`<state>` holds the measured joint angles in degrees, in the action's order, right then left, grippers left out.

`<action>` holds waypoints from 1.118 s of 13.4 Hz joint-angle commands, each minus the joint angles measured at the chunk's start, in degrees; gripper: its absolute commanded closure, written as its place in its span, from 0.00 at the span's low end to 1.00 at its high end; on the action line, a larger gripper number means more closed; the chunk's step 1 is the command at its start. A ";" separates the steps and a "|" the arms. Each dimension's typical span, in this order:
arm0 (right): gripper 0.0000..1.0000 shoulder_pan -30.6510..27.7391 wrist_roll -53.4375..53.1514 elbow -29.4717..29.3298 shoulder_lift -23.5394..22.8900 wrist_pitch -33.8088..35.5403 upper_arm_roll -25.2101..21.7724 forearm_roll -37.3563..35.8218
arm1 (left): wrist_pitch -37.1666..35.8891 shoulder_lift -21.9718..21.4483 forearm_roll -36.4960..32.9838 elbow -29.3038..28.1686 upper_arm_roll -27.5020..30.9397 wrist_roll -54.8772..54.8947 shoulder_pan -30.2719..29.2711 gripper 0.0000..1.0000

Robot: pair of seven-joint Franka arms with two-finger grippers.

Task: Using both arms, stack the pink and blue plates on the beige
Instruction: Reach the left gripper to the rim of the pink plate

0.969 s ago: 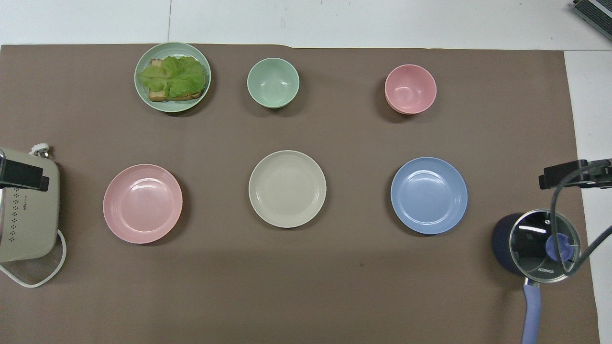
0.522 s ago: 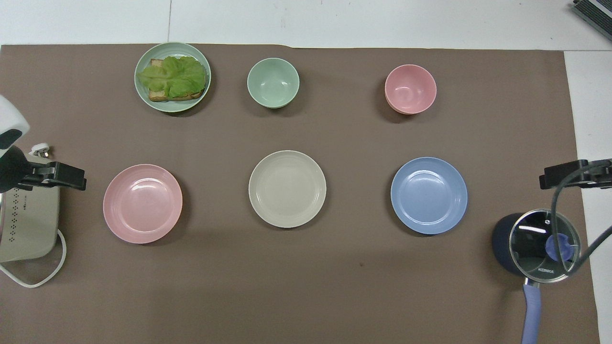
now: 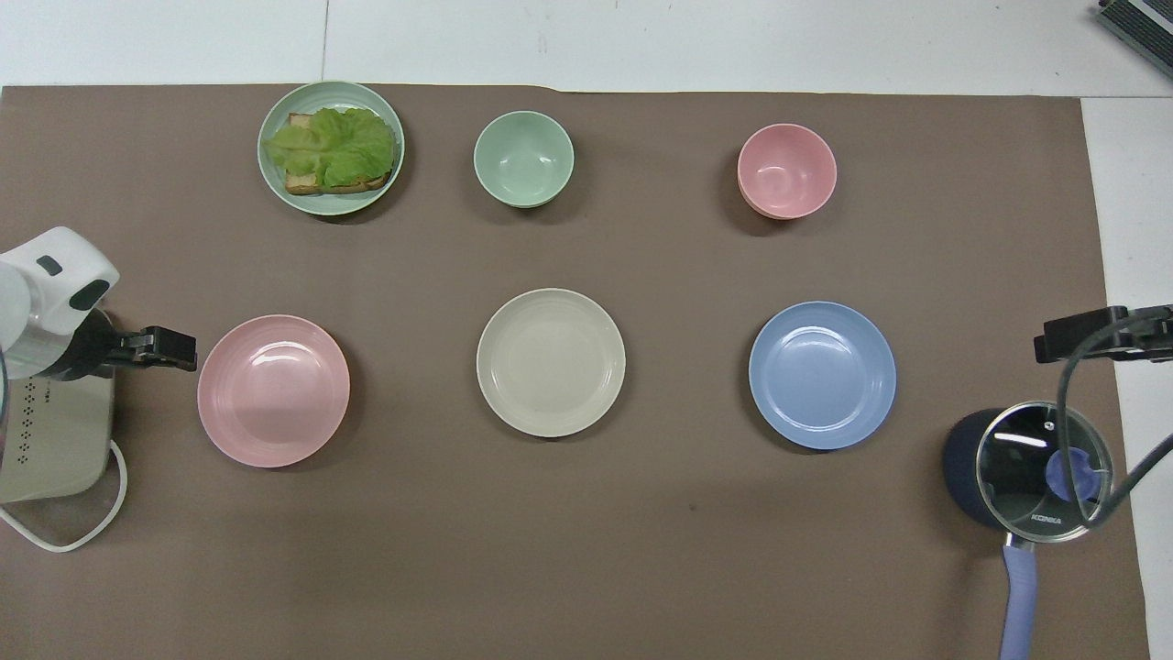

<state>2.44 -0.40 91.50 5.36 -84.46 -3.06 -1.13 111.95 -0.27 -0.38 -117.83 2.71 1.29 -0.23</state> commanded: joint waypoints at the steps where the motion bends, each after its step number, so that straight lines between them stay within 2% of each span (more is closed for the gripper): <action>1: 0.00 -0.86 1.63 0.52 0.71 -0.17 0.25 1.04 | 4.32 4.38 0.73 -1.16 -0.34 0.82 -0.56 0.00; 6: 0.00 -0.68 1.28 0.78 0.79 -0.35 0.34 1.04 | 12.41 7.12 0.73 -6.34 -0.34 0.03 -2.58 0.00; 11: 0.00 -0.77 1.80 0.78 0.71 -0.61 0.34 1.04 | 12.07 7.30 0.73 -8.29 -0.34 -0.14 -2.41 0.00; 12: 0.00 -0.77 1.89 0.78 0.71 -0.61 0.34 1.04 | 11.98 7.30 0.73 -8.38 -0.34 -0.06 -2.41 0.28; 13: 0.00 -0.77 1.89 0.78 0.71 -0.61 0.34 1.04 | 11.98 7.21 0.73 -8.38 -0.42 0.03 -2.49 0.67; 14: 0.00 -0.86 1.98 0.78 0.71 -0.53 0.25 1.04 | 11.72 7.21 0.73 -8.38 -0.34 -0.14 -2.32 0.89; 15: 0.00 -0.86 2.07 0.78 0.79 -0.44 0.25 1.04 | 11.11 7.21 0.73 -8.38 -0.34 -0.14 -2.32 1.00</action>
<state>2.45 -0.37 91.50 5.36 -84.50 -2.99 -1.13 123.05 8.06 -0.35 -124.87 2.42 1.21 -2.49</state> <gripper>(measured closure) 0.000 0.370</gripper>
